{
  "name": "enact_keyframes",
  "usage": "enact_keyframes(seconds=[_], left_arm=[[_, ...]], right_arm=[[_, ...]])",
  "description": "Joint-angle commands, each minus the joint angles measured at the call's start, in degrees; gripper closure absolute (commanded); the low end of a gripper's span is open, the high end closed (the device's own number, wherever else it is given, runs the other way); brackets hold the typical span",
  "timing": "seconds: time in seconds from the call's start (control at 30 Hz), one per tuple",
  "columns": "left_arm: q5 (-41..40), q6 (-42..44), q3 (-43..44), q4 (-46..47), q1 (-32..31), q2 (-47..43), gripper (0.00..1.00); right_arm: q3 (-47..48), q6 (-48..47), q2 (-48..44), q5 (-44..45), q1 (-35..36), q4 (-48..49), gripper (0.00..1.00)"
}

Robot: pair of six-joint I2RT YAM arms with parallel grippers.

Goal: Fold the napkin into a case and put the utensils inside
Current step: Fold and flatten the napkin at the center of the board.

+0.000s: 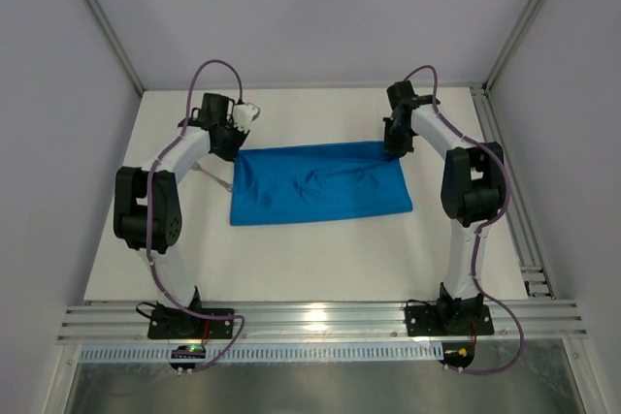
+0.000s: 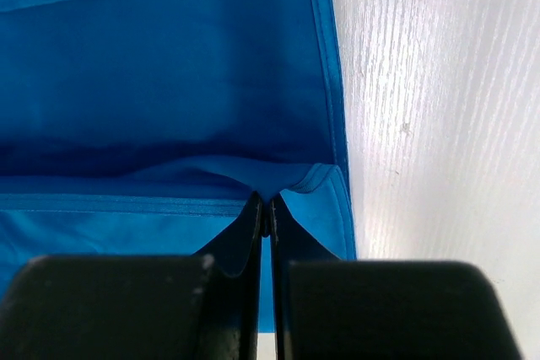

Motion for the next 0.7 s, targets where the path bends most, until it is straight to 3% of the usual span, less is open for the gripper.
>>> enact_keyframes(seconds=[0.0,0.07,0.13,0.23,0.5,0.67], left_arm=[[-0.4,-1.2,2.2,3.0,0.5,2.0,1.00],[0.5,-1.3,2.4,3.7,0.5,3.0,1.00],[1.1,-1.1,2.5,5.1,0.4,3.8,1.00],[0.4,-1.7,3.2,7.3,0.4,5.9,1.00],[0.1,-3.9,5.0,8.6,0.5,8.2,1.00],[-0.7,-4.3,5.0,8.6,0.8,7.8,1.00]], right_arm=[[2.9,2.4,1.0,0.0,-0.5,3.5,0.94],[3.4,3.5,1.9,0.3,-1.1,4.3,0.86],[3.5,5.3,2.9,0.0,-1.7,6.3,0.69],[3.5,7.5,3.5,-1.3,-2.6,9.7,0.57],[5.7,5.3,2.3,-3.6,-3.6,15.2,0.54],[-0.1,1.2,-2.8,-2.4,-4.9,15.0,0.51]])
